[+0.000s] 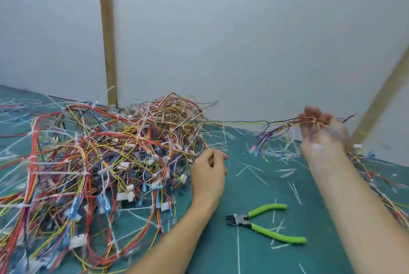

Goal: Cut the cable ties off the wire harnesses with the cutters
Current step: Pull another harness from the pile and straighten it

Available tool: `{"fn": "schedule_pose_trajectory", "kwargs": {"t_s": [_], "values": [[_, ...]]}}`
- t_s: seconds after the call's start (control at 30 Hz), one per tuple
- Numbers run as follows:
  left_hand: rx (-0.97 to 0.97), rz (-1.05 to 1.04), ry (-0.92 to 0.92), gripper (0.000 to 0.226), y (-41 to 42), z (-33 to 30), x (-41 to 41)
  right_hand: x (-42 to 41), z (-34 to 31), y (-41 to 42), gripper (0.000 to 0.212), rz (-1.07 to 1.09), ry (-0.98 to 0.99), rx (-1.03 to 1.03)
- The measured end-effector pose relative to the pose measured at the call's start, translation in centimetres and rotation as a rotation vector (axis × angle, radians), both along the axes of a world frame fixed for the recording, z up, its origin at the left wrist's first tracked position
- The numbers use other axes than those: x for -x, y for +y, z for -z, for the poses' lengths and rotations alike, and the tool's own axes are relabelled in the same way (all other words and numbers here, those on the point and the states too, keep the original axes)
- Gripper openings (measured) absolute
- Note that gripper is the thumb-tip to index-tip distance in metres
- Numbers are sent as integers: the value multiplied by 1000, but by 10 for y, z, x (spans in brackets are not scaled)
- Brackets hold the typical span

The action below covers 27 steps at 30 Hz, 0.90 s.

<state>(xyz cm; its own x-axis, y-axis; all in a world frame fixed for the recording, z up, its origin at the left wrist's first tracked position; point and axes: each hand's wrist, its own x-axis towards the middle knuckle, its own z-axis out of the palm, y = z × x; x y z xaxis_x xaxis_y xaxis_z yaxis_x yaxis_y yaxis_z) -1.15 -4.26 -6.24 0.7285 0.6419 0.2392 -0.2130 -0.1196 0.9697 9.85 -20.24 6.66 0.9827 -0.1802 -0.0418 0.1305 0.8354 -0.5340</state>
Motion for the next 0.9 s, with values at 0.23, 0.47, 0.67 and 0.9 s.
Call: {"fn": "schedule_pose_trajectory", "kwargs": {"t_s": [0.23, 0.47, 0.67, 0.9], "values": [[153, 280, -159, 15, -7, -12, 0, 9, 24, -10, 33, -533, -51, 847], [211, 135, -97, 21, 3, -5, -4, 21, 47, -23, 34, -231, -142, 1057], [247, 113, -112, 27, 8, -9, -1, 20, 57, -36, 36, -578, 8, 540], [109, 213, -42, 23, -3, -9, 1, -6, 75, -69, 42, -511, 20, 231]]}}
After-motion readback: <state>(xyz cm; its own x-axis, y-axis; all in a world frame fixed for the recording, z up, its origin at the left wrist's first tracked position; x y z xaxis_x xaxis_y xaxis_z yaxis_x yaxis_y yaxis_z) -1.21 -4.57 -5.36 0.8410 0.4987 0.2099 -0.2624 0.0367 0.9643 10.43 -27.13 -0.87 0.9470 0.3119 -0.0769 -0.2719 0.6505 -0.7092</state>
